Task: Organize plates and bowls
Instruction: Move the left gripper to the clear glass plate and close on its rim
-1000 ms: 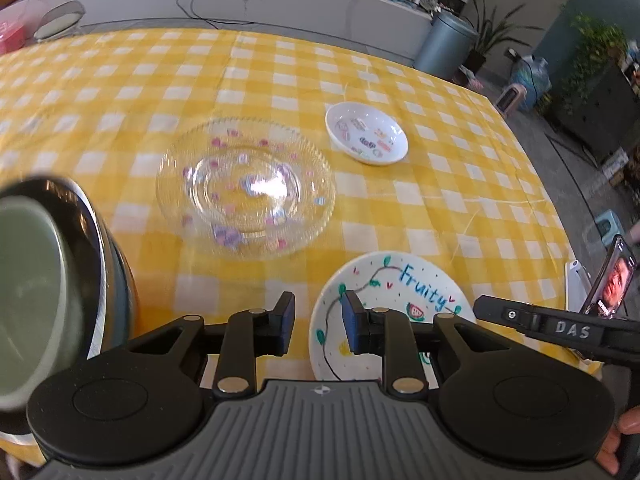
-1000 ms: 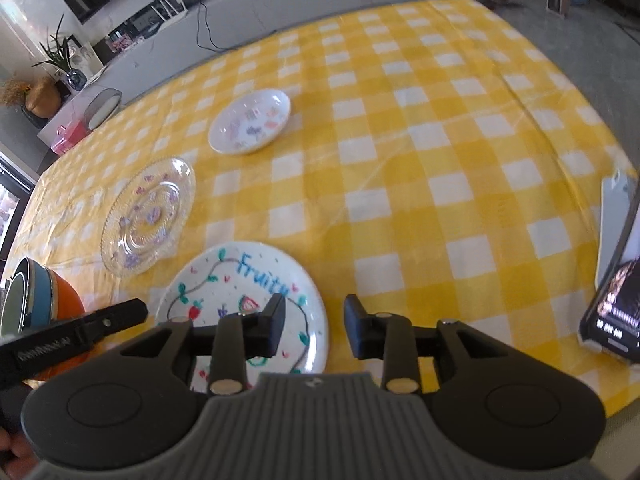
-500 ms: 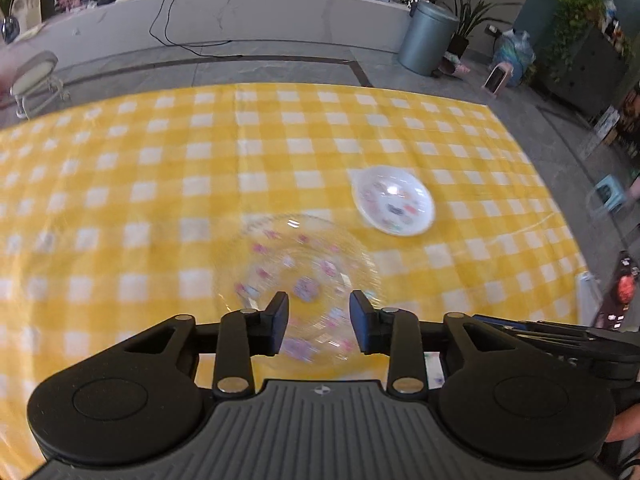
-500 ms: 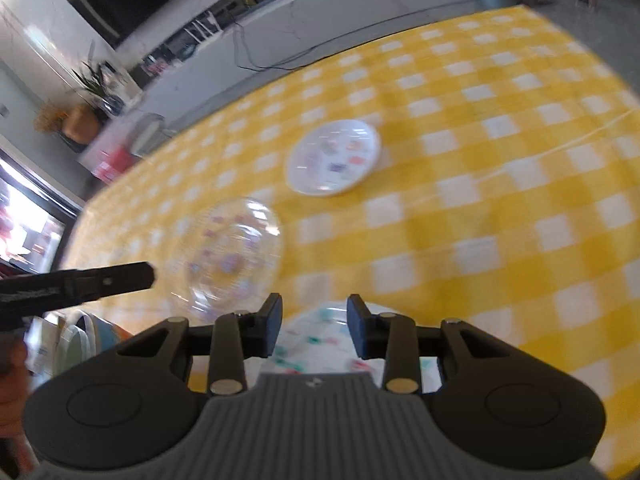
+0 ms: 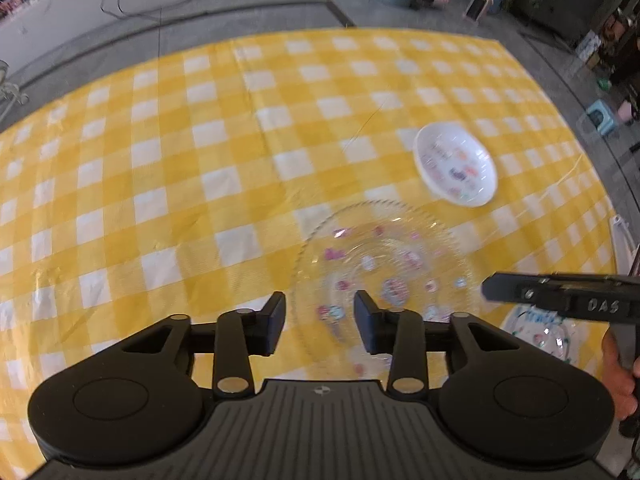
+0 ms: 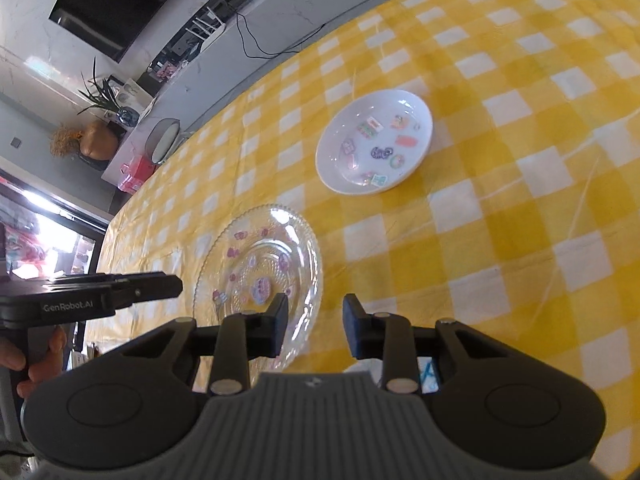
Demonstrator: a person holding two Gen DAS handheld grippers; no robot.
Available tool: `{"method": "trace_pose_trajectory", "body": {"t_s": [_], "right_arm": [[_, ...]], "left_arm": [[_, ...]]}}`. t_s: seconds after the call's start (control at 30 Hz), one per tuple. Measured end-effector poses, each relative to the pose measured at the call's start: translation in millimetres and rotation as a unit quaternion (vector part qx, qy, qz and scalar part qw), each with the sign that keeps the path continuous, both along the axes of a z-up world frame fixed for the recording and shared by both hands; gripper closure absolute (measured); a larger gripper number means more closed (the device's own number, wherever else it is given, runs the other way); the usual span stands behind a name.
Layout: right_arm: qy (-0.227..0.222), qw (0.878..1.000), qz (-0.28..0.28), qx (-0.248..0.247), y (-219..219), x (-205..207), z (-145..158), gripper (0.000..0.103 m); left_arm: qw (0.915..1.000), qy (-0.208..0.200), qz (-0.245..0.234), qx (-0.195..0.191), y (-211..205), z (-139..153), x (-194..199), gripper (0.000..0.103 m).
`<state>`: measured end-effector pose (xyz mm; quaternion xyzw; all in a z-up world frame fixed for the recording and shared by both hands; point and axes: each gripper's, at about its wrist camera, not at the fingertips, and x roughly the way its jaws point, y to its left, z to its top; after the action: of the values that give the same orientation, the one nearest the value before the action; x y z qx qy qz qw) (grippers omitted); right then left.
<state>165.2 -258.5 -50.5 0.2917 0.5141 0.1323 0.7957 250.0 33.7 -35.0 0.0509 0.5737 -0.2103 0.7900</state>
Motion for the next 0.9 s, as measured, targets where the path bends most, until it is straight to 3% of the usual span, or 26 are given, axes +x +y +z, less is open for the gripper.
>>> {"method": "trace_pose_trajectory", "body": {"t_s": [0.2,0.37,0.63,0.67,0.8,0.9], "right_arm": [[0.003,1.000,0.007,0.016,4,7,-11,0.073],[0.017,0.999,0.005,0.034,3,10,-20,0.082],[0.019,0.999,0.010,0.047,2,7,-21,0.084],[0.018,0.999,0.010,0.046,3,8,-21,0.084],[0.018,0.999,0.009,0.043,2,7,-21,0.088],[0.019,0.999,0.006,0.044,1,6,-22,0.089]], "left_arm": [[0.9991,0.041,-0.010,-0.010,9,-18,16,0.053],[0.9973,0.068,-0.005,-0.028,11,-31,24,0.053],[0.9958,0.078,-0.002,-0.048,14,-36,29,0.053],[0.9959,0.078,-0.004,-0.046,13,-36,30,0.055],[0.9966,0.074,-0.017,-0.030,7,-35,28,0.076],[0.9972,0.069,-0.016,-0.025,6,-36,28,0.079]]}}
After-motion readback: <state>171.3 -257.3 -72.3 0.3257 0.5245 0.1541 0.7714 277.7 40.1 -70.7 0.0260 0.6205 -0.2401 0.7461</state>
